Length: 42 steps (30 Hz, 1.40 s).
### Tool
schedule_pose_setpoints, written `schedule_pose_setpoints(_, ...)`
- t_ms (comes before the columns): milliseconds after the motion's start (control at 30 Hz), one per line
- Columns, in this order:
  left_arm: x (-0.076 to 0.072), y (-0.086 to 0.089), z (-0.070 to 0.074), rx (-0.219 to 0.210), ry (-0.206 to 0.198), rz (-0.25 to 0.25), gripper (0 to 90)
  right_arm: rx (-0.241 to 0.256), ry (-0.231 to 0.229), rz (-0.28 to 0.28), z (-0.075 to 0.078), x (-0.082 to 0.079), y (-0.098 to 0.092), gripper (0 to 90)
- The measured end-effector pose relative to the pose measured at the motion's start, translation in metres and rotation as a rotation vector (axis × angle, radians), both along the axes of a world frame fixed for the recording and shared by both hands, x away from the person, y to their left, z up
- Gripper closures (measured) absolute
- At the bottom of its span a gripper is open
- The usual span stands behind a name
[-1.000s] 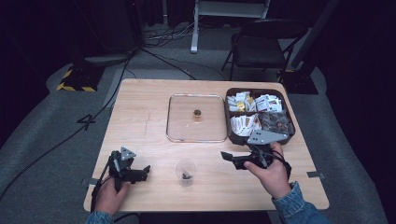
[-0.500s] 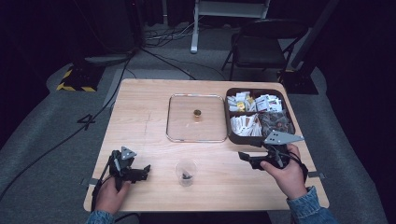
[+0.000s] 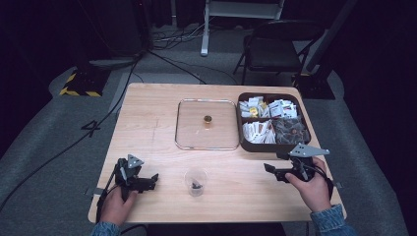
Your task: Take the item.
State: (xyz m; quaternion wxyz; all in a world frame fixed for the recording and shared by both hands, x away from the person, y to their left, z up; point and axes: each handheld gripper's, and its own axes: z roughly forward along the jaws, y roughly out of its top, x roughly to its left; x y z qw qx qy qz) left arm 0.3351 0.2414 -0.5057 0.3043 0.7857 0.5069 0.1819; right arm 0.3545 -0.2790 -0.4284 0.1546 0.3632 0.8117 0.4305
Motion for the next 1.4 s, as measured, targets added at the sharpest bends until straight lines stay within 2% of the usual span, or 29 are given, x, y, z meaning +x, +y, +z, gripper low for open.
schedule_pose_setpoints(100, 0.000, 0.000, 0.000, 0.000, 0.000, 0.000, 0.0, -0.030, 0.012, 0.000, -0.015, 0.000, -0.006, 27.8)
schedule_pose_setpoints(300, 0.000, 0.000, 0.000, 0.000, 0.000, 0.000, 0.0, -0.035, 0.036, -0.015, -0.033, 0.000, -0.011, 27.7)
schedule_pose_setpoints(400, 0.000, 0.000, 0.000, 0.000, 0.000, 0.000, 0.0, -0.027, 0.068, -0.022, -0.047, -0.001, -0.013, 27.3)
schedule_pose_setpoints(500, 0.000, 0.000, 0.000, 0.000, 0.000, 0.000, 0.0, -0.028, 0.091, -0.025, -0.056, -0.001, -0.015, 27.0)
schedule_pose_setpoints(700, 0.000, 0.000, 0.000, 0.000, 0.000, 0.000, 0.0, -0.036, 0.104, -0.037, -0.062, -0.002, -0.017, 24.4)
schedule_pose_setpoints(733, 0.000, 0.000, 0.000, 0.000, 0.000, 0.000, 0.0, -0.065, 0.103, -0.035, -0.065, -0.003, -0.017, 23.3)
schedule_pose_setpoints(800, 0.000, 0.000, 0.000, 0.000, 0.000, 0.000, 0.0, -0.080, 0.101, -0.035, -0.067, -0.004, -0.016, 22.3)
schedule_pose_setpoints(1033, 0.000, 0.000, 0.000, 0.000, 0.000, 0.000, 0.0, -0.092, 0.105, -0.035, -0.071, -0.006, -0.017, 19.8)
schedule_pose_setpoints(1167, 0.000, 0.000, 0.000, -0.006, 0.002, 0.001, 0.0, -0.103, 0.093, -0.034, -0.072, -0.007, -0.016, 18.7)
schedule_pose_setpoints(1267, 0.001, -0.001, 0.000, -0.005, 0.000, 0.008, 0.0, -0.140, 0.047, -0.026, -0.076, -0.008, -0.014, 12.2)
schedule_pose_setpoints(1400, 0.001, -0.001, 0.000, -0.004, 0.000, 0.007, 0.0, -0.140, 0.049, -0.031, -0.076, -0.008, -0.013, 12.0)
